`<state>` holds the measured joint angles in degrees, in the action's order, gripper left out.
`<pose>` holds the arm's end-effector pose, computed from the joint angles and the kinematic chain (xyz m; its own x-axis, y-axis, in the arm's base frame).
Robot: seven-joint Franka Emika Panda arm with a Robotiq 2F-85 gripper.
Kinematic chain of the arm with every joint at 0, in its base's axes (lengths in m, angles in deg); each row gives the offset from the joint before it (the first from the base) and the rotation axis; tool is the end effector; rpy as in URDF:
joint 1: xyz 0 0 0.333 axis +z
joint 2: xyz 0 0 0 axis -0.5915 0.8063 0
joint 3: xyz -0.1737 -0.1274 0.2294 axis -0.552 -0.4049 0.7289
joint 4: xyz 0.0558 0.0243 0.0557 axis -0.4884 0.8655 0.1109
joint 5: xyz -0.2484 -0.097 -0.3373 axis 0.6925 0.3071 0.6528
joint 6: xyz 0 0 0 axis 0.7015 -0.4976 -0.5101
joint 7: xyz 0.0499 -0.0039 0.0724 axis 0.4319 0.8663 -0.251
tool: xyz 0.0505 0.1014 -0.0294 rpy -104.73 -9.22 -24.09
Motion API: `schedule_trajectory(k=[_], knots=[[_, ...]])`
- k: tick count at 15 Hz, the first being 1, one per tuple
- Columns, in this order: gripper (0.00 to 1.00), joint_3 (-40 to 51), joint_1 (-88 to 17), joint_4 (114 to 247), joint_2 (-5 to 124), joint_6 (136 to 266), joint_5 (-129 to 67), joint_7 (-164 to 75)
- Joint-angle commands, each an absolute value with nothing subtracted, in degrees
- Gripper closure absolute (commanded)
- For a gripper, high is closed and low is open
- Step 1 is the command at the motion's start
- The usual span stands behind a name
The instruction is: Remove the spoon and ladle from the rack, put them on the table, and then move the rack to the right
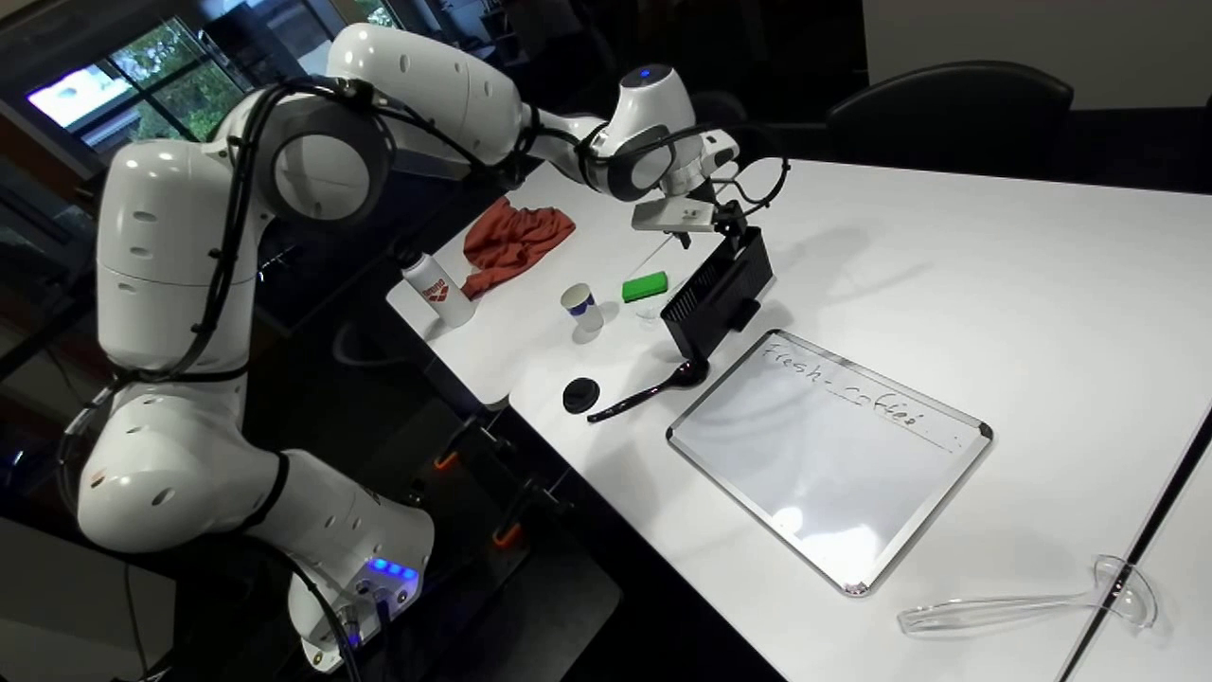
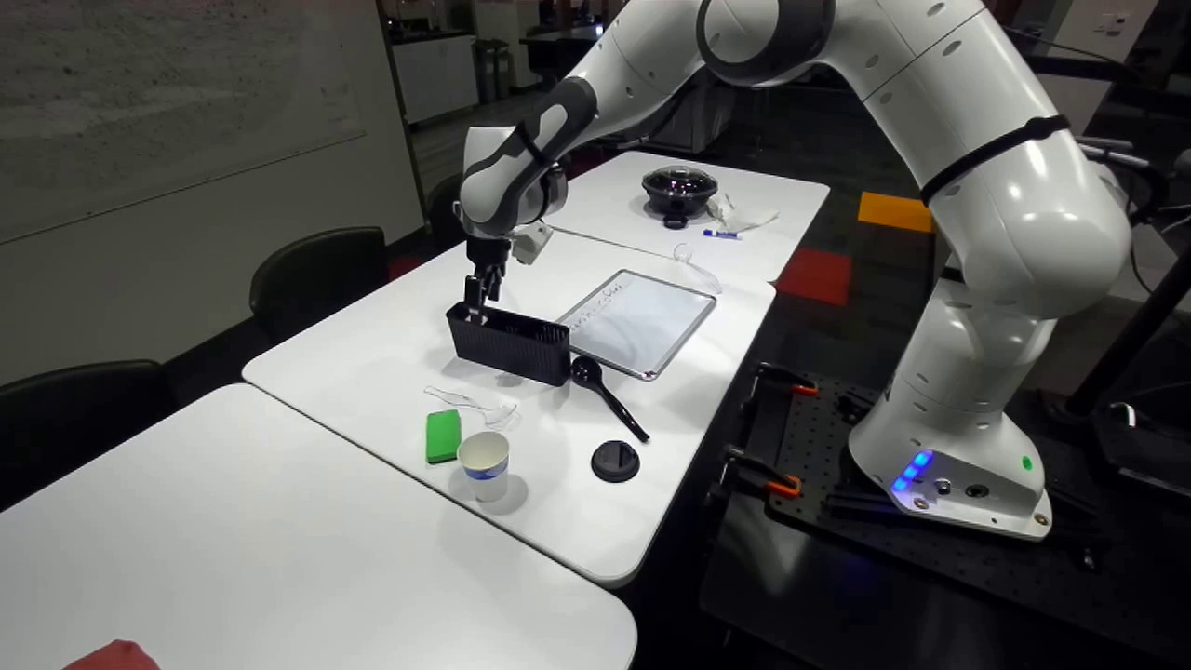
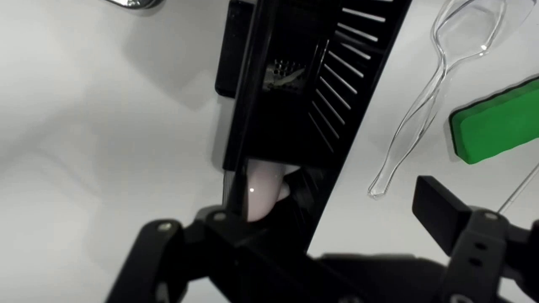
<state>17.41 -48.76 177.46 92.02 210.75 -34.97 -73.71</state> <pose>0.7332 -0.0691 0.1177 0.9478 0.2798 0.1529 0.2914 -0.9548 -0.0591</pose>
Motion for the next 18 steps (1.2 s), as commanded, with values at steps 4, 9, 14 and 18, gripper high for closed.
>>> schedule_trajectory(k=[4, 9, 14, 18], knots=[[0.00, 15.60, -45.05, 179.04, 89.46, 206.38, -34.50, -69.23], [0.00, 12.81, -41.13, 179.23, 89.56, 205.07, -33.54, -62.20], [0.00, 9.56, -38.44, 179.11, 90.21, 204.77, -32.31, -56.88], [0.00, 8.97, -38.43, 179.00, 90.83, 203.12, -32.11, -55.82]])
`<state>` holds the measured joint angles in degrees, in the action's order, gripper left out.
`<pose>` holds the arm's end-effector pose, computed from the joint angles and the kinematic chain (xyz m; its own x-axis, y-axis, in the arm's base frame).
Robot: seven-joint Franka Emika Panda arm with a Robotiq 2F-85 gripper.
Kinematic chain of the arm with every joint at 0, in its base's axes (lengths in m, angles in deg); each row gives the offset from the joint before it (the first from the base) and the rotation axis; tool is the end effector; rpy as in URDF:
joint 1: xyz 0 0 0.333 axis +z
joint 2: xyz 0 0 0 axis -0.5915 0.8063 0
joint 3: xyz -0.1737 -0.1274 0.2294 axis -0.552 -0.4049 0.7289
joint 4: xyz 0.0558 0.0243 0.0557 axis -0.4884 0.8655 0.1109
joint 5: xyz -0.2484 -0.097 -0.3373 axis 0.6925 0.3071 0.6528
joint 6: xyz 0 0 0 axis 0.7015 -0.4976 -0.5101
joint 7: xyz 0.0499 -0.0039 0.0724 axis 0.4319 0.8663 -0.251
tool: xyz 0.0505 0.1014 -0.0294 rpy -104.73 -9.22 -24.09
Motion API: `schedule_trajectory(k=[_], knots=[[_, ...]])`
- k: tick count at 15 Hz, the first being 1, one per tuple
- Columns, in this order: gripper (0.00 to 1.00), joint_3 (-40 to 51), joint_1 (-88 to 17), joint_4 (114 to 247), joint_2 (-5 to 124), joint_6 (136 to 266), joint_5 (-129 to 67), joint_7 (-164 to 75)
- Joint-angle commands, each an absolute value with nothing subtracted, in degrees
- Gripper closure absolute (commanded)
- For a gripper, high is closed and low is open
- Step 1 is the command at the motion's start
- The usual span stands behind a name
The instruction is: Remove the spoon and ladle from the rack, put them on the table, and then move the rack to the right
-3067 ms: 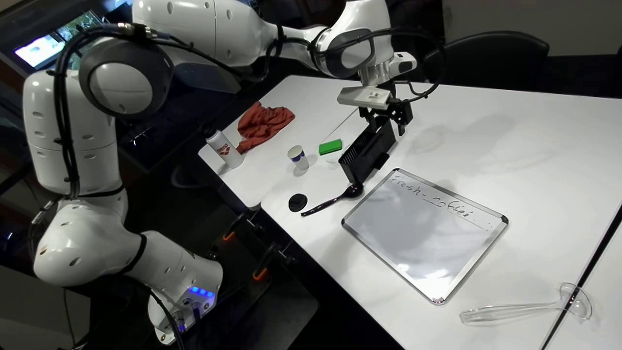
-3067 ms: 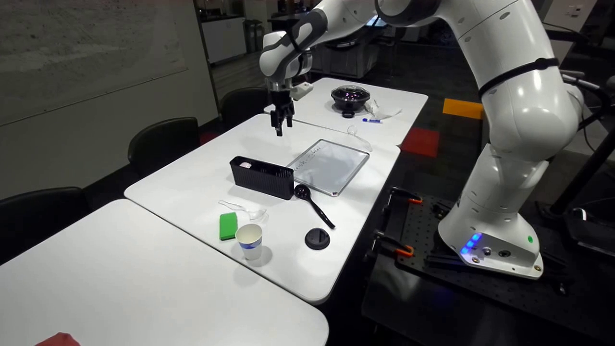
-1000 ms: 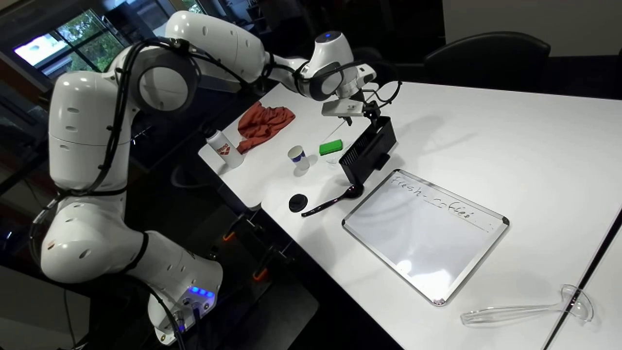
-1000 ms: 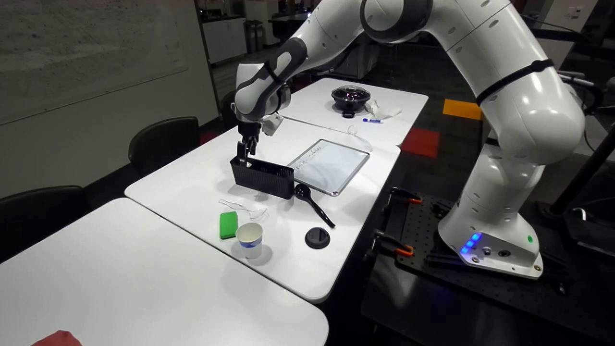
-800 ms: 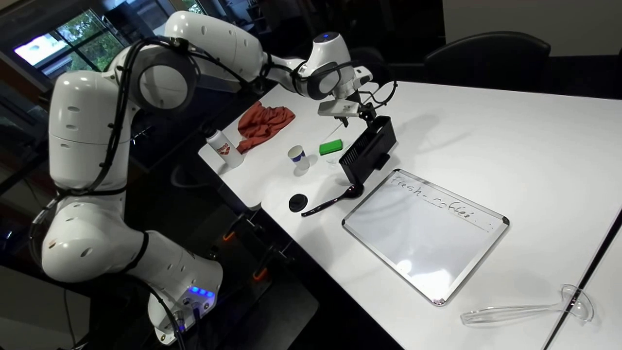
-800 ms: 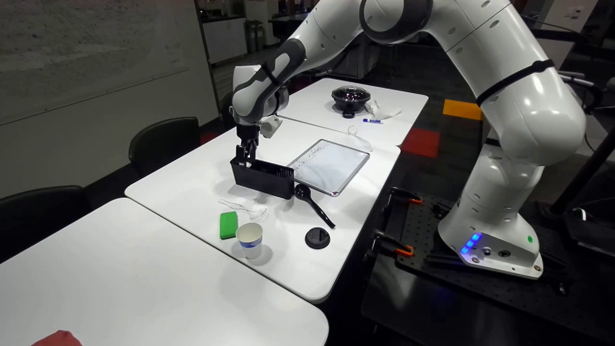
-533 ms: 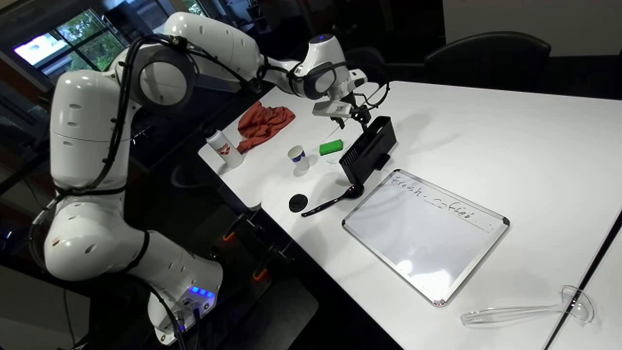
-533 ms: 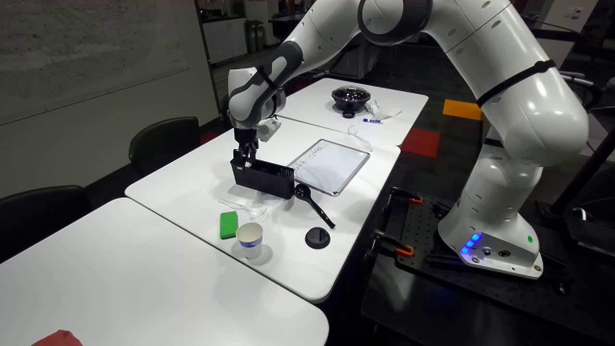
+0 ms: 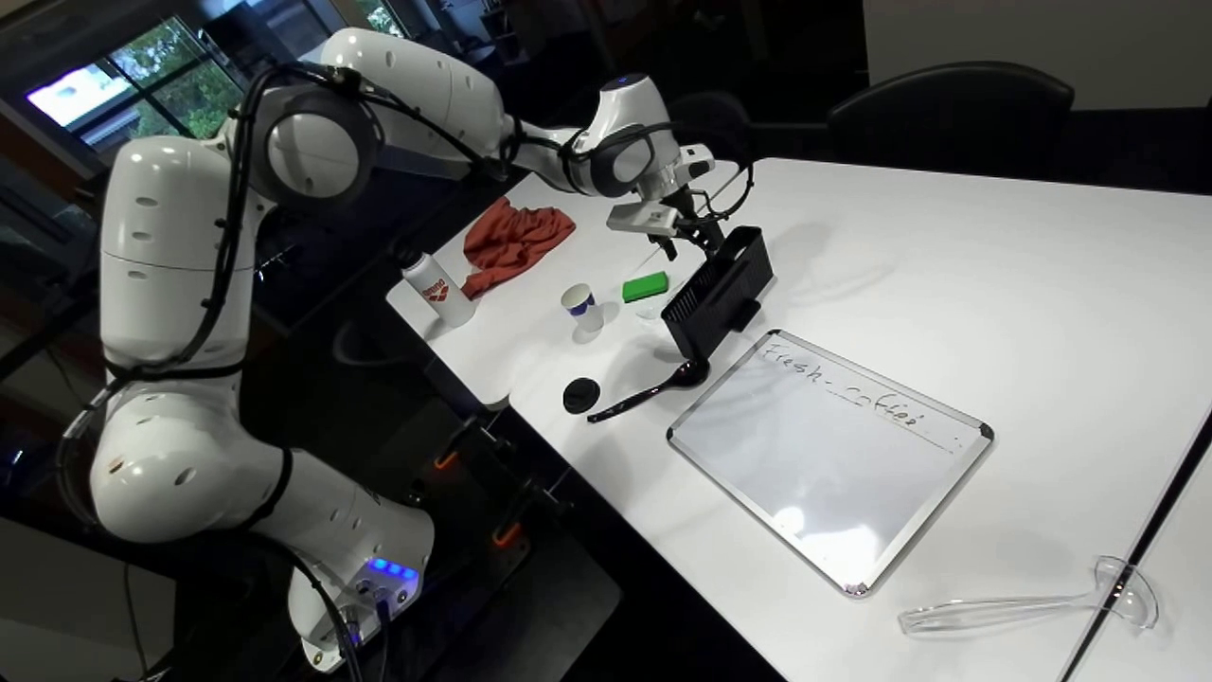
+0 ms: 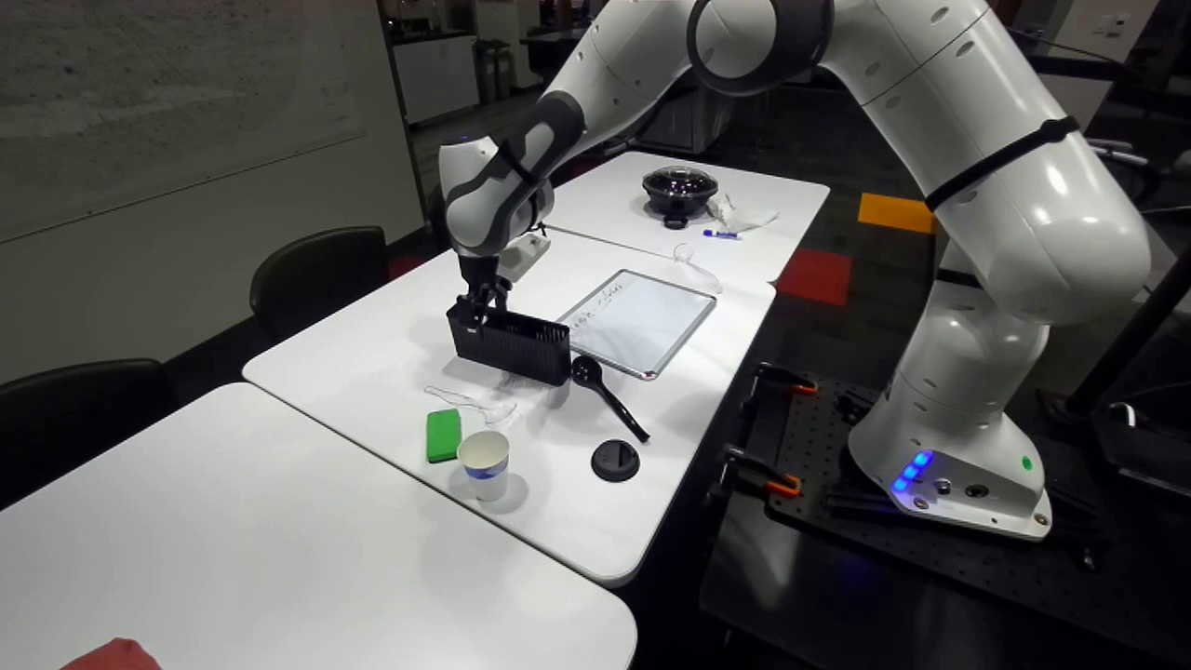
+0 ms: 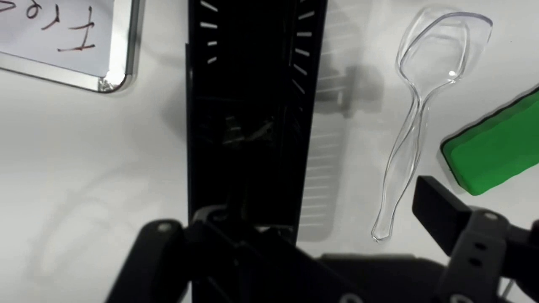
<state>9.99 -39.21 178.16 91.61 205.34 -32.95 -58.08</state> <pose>0.7210 -0.0298 0.1038 0.9911 0.1327 0.0112 0.1327 -0.9911 0.0043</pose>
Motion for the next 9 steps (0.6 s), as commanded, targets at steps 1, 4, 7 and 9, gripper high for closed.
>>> schedule_trajectory(k=[1, 4, 7, 9], knots=[[0.00, 8.97, -38.55, 178.98, 91.06, 202.86, -32.19, -55.89], [0.00, 9.04, -38.70, 178.70, 92.01, 202.96, -32.19, -56.12], [0.00, 8.82, -38.38, 178.26, 93.12, 202.95, -31.67, -56.20], [0.26, 8.53, -38.14, 177.95, 93.74, 202.56, -31.04, -56.08]])
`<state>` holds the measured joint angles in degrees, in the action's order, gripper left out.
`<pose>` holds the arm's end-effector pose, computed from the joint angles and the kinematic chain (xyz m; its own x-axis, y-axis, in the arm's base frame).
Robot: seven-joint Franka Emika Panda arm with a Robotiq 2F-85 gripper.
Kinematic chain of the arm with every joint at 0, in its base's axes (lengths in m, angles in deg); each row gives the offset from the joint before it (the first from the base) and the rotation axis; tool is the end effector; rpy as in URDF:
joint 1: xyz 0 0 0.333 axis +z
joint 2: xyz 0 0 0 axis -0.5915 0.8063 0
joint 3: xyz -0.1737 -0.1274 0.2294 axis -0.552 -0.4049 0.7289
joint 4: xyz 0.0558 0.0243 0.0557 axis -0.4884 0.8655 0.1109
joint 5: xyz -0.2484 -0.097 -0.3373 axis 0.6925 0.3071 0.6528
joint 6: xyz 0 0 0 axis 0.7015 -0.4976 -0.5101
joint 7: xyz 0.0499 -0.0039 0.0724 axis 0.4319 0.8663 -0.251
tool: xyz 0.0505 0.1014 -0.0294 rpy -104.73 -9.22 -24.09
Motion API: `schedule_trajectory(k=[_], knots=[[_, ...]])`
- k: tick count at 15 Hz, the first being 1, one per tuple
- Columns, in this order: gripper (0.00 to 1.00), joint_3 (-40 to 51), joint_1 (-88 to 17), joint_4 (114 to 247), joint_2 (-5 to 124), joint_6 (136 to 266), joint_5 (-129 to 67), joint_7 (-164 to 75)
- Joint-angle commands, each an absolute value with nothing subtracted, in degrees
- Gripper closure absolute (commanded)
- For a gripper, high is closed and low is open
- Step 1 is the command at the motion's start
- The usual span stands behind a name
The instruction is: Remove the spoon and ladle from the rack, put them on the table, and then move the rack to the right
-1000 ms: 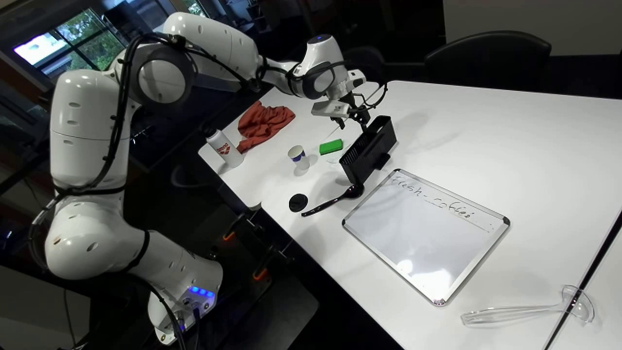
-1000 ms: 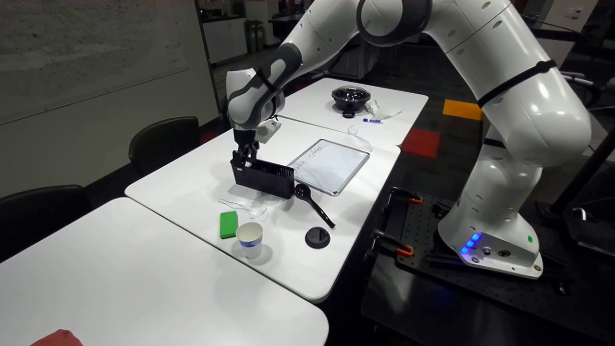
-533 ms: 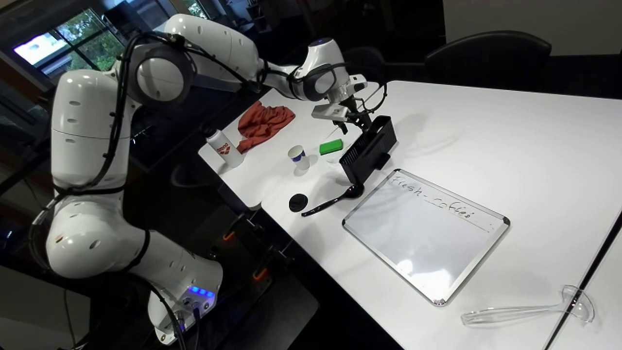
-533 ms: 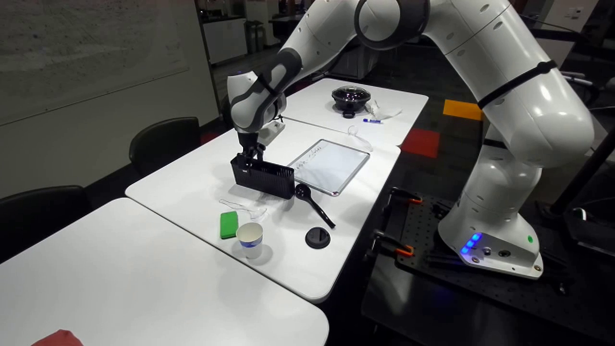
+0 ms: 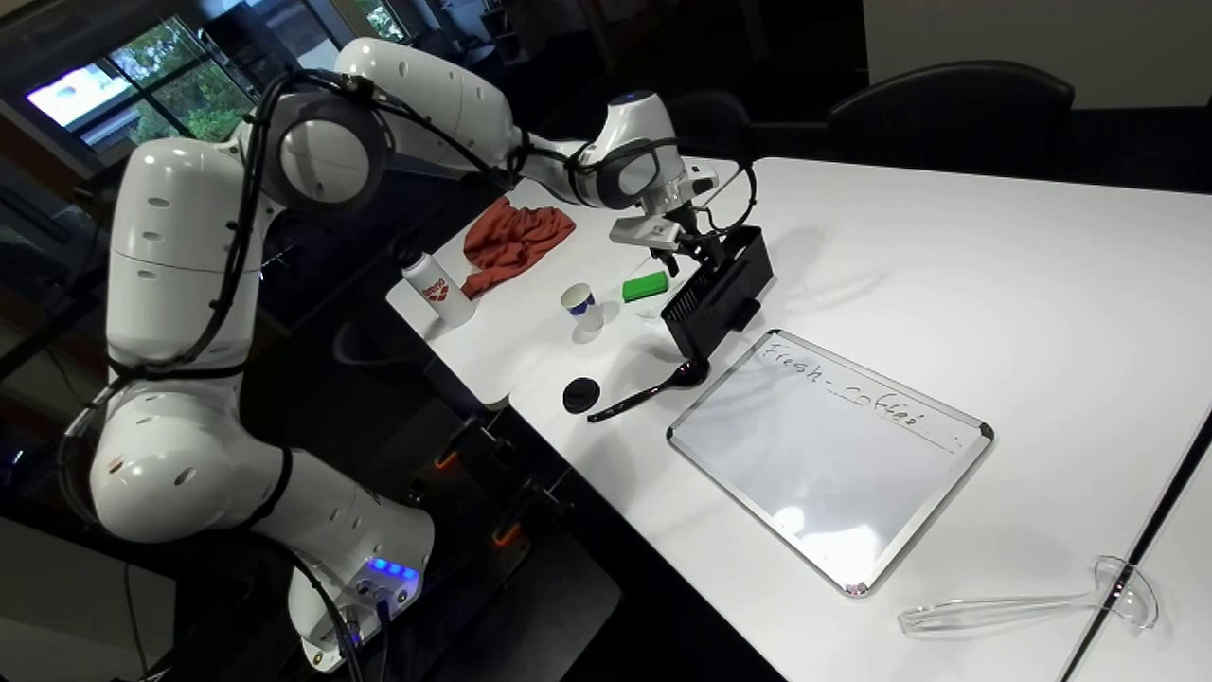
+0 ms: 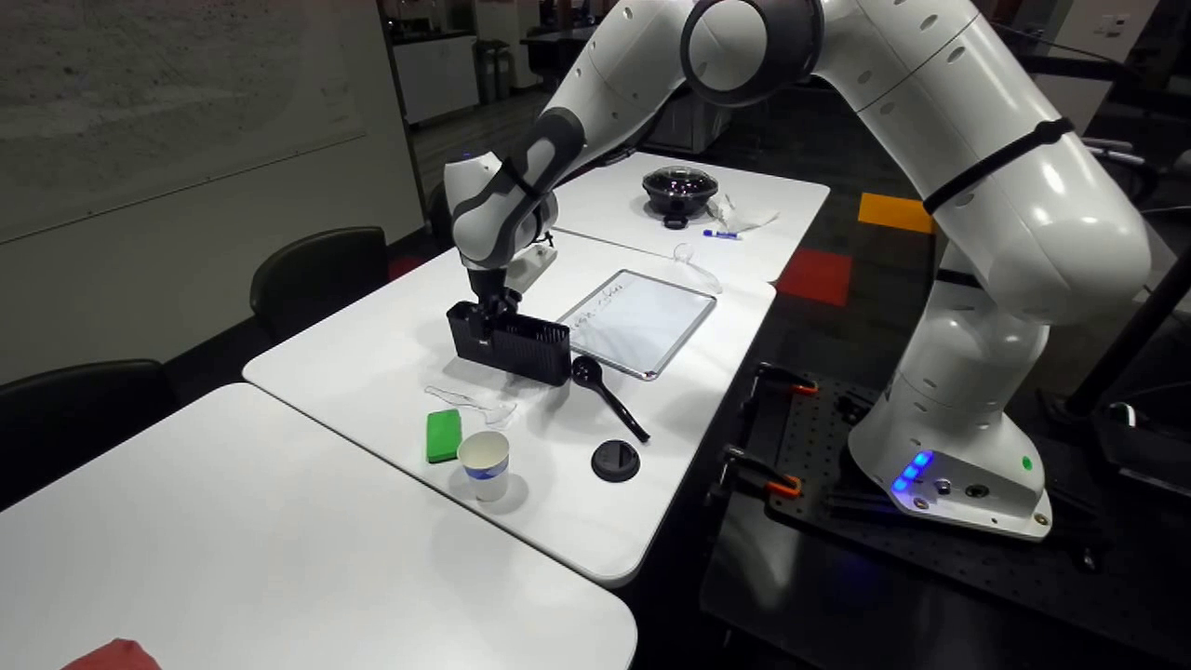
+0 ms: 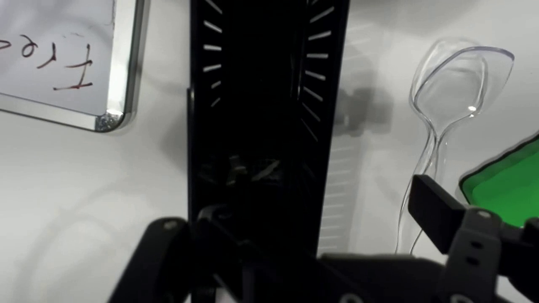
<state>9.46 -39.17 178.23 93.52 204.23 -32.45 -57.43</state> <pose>0.7099 -0.0349 0.0777 0.9915 0.1224 -0.0440 0.1229 -0.9924 0.0078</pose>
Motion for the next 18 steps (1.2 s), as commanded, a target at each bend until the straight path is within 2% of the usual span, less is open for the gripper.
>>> schedule_trajectory(k=[1, 9, 10, 18], knots=[[0.34, 8.54, -38.15, 177.94, 93.93, 202.55, -30.86, -56.06], [0.96, 7.30, -37.12, 177.73, 94.43, 202.07, -28.66, -55.28], [1.00, 7.23, -37.06, 177.75, 94.38, 202.04, -28.47, -55.29], [0.99, 6.91, -36.57, 180.08, 89.35, 201.98, -26.66, -56.67]])
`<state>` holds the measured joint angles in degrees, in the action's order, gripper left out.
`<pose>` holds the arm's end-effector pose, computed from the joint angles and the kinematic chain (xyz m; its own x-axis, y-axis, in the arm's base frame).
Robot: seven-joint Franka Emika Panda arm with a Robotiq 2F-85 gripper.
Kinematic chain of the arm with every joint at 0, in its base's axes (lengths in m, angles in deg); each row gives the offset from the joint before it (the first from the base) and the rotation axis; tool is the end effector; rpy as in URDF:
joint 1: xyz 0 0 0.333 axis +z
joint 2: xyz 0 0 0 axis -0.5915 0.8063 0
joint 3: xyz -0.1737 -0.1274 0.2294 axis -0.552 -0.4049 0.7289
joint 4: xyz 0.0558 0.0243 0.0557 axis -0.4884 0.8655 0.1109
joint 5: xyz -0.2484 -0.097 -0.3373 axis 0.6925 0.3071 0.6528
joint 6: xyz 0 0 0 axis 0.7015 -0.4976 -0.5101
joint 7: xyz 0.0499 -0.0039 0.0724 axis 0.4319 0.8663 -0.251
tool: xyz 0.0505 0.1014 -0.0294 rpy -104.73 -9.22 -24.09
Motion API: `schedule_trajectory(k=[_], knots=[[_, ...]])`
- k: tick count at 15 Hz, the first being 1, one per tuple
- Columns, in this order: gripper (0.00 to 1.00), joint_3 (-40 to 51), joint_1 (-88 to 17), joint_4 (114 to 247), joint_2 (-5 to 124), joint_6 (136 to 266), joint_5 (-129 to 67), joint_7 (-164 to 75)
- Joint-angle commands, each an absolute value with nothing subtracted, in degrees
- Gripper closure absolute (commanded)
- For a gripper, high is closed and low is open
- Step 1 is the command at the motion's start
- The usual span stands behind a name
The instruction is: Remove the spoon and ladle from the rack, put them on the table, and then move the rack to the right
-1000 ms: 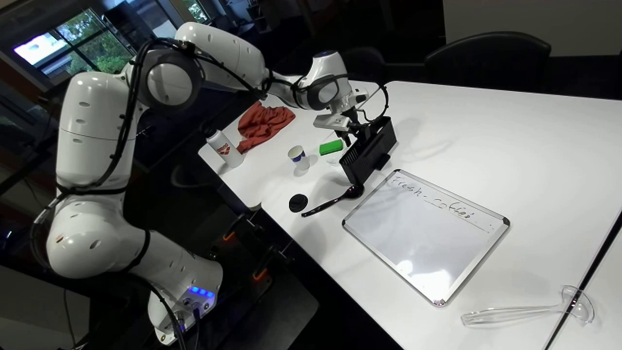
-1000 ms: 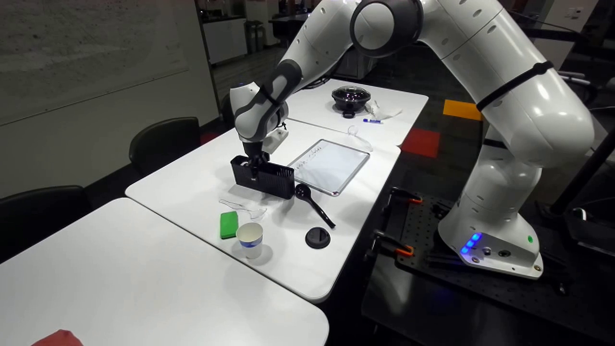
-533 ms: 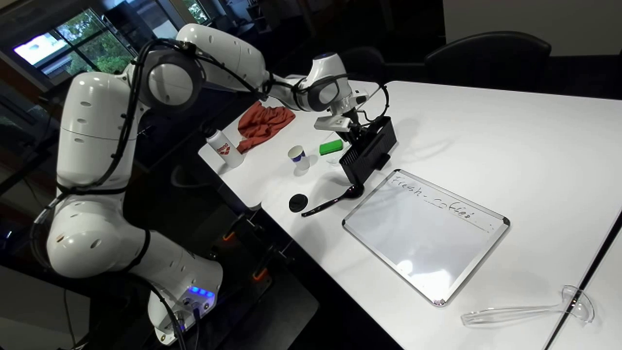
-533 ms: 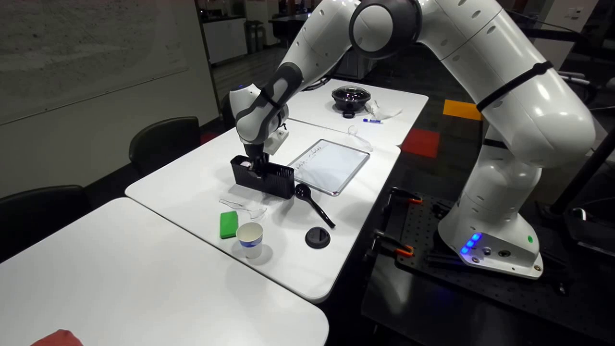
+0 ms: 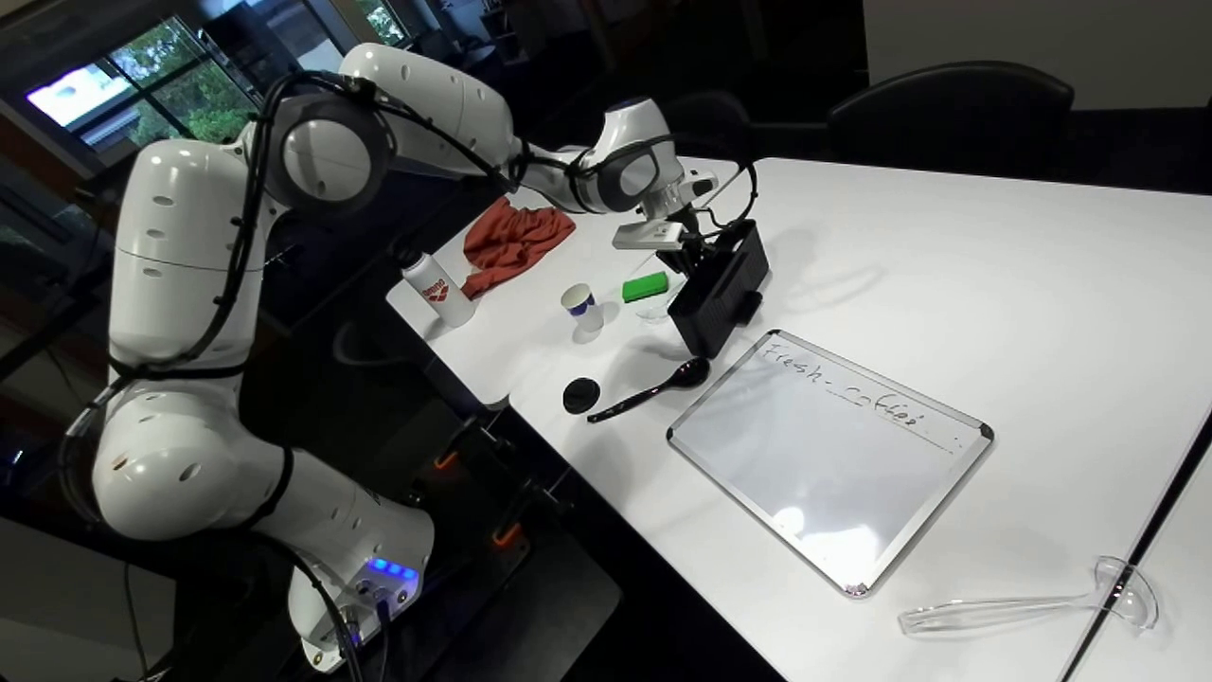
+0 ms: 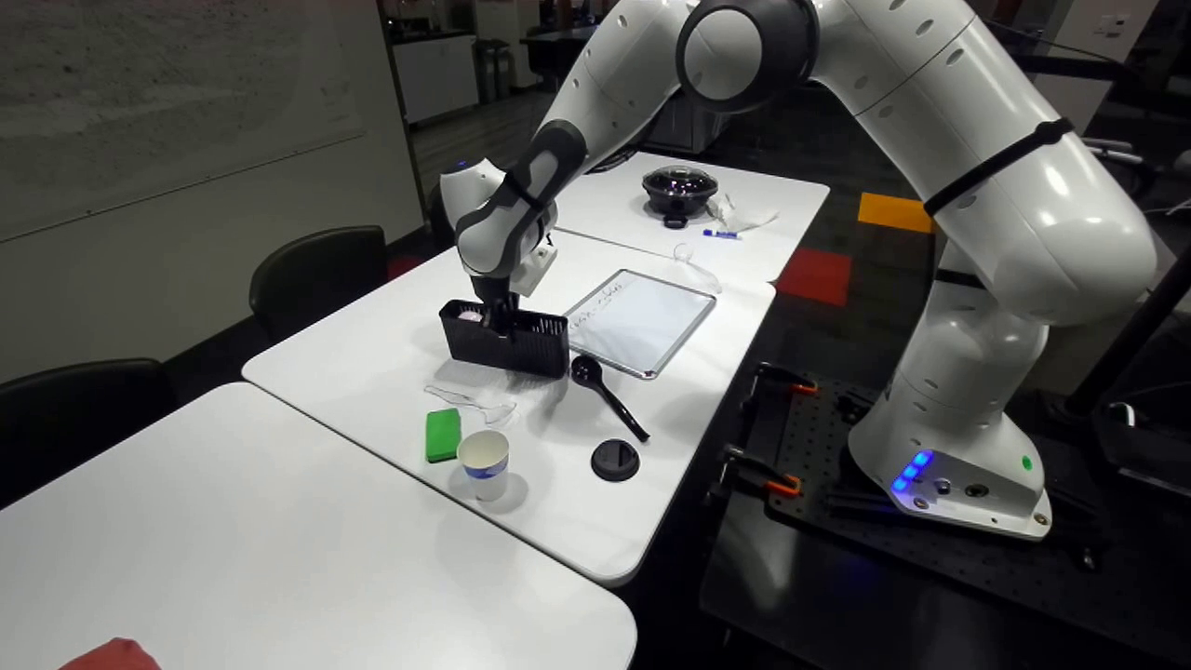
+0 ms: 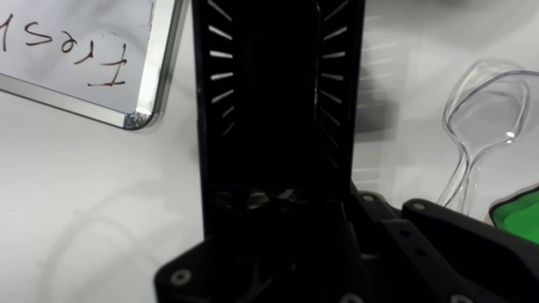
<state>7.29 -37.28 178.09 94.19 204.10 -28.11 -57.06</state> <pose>0.7076 -0.0371 0.0706 0.9815 0.1782 -0.0705 0.1837 -0.9796 0.0818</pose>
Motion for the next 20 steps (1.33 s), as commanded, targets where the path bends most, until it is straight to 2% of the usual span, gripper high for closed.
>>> schedule_trajectory(k=[1, 3, 6, 11, 14, 15, 16, 20], knots=[[0.99, 7.44, -37.08, 179.91, 88.25, 201.24, -26.75, -57.86], [0.99, 9.01, -38.83, 178.63, 86.18, 198.33, -27.23, -62.43], [0.99, 12.17, -43.18, 173.87, 83.90, 186.89, -28.10, -76.53], [0.99, 9.37, -46.65, 163.17, 84.00, 167.68, -23.50, -91.42], [0.99, 7.69, -49.00, 159.31, 84.80, 164.62, -22.30, -96.73], [0.99, 7.81, -48.20, 162.64, 84.10, 167.58, -23.29, -94.04], [0.96, 7.59, -48.81, 162.25, 84.12, 167.45, -23.38, -94.77], [0.96, 7.71, -48.93, 162.34, 85.12, 167.50, -23.43, -94.74]])
